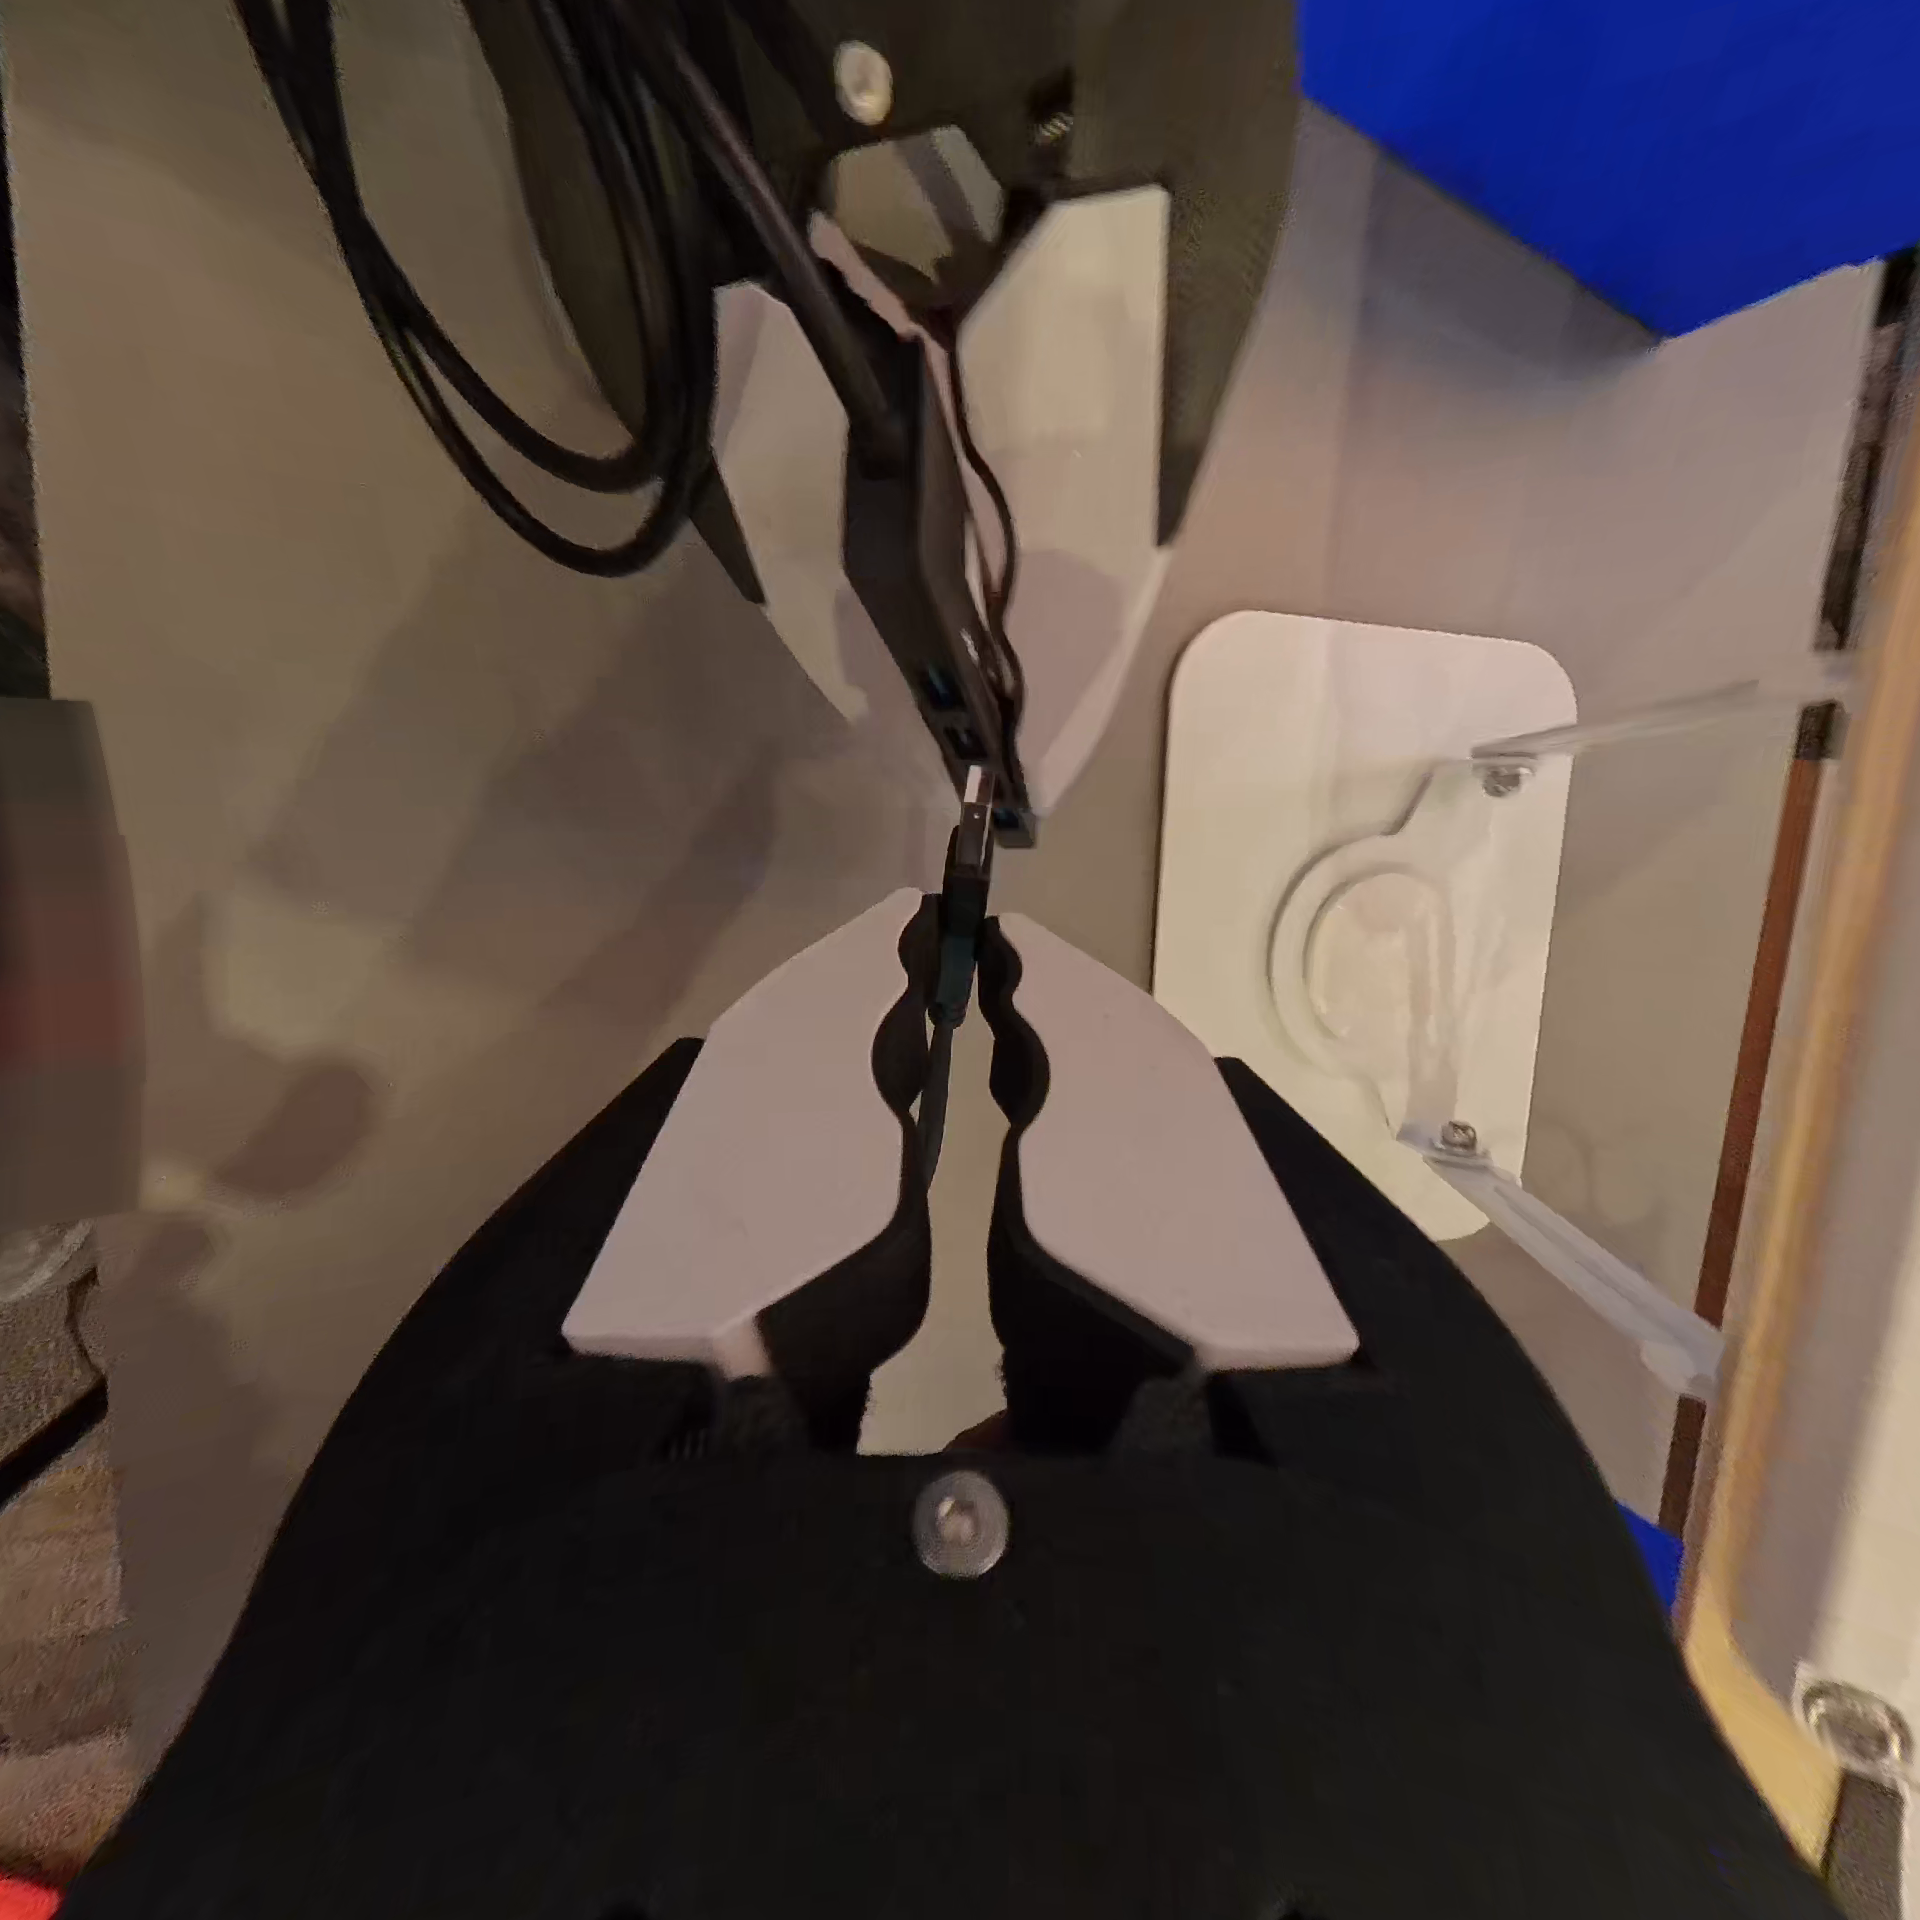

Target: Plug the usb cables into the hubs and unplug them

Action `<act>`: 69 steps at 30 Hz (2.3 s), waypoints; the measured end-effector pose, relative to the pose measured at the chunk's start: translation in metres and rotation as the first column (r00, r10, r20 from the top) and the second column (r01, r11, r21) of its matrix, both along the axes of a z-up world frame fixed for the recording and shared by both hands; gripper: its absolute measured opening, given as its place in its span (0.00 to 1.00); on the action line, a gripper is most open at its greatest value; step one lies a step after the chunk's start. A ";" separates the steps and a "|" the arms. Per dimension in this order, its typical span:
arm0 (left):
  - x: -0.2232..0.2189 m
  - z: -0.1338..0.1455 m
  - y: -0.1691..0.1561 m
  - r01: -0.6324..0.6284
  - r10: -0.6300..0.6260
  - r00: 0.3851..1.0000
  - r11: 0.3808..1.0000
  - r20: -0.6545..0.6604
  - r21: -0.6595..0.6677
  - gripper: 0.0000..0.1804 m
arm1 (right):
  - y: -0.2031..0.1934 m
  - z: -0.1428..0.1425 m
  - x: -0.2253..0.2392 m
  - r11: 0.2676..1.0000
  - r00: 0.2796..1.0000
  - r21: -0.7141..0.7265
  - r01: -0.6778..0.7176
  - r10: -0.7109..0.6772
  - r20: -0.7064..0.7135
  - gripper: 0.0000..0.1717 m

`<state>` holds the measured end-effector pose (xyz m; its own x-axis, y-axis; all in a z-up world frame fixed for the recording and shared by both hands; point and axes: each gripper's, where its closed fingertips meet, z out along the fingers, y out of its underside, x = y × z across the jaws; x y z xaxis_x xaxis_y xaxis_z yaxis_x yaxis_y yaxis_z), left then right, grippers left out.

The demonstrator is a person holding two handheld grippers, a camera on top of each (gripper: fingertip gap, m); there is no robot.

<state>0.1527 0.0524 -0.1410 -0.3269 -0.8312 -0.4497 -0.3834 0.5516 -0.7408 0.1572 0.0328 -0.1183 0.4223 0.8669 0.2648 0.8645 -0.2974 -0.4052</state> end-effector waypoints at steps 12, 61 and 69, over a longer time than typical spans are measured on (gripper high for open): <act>0.001 0.007 0.000 -0.015 0.015 1.000 1.000 0.012 -0.008 0.06 | 0.000 -0.008 0.016 0.998 0.999 0.055 0.033 -0.032 -0.009 0.04; -0.010 -0.009 -0.052 0.025 -0.222 0.964 0.627 -0.148 -0.778 0.05 | -0.021 -0.027 0.032 0.779 0.852 0.451 -0.435 0.194 0.486 0.05; -0.016 -0.018 -0.031 -0.032 -0.139 0.976 0.672 -0.168 -0.740 0.06 | -0.042 -0.083 0.028 0.923 0.924 0.181 -0.338 0.290 0.248 0.05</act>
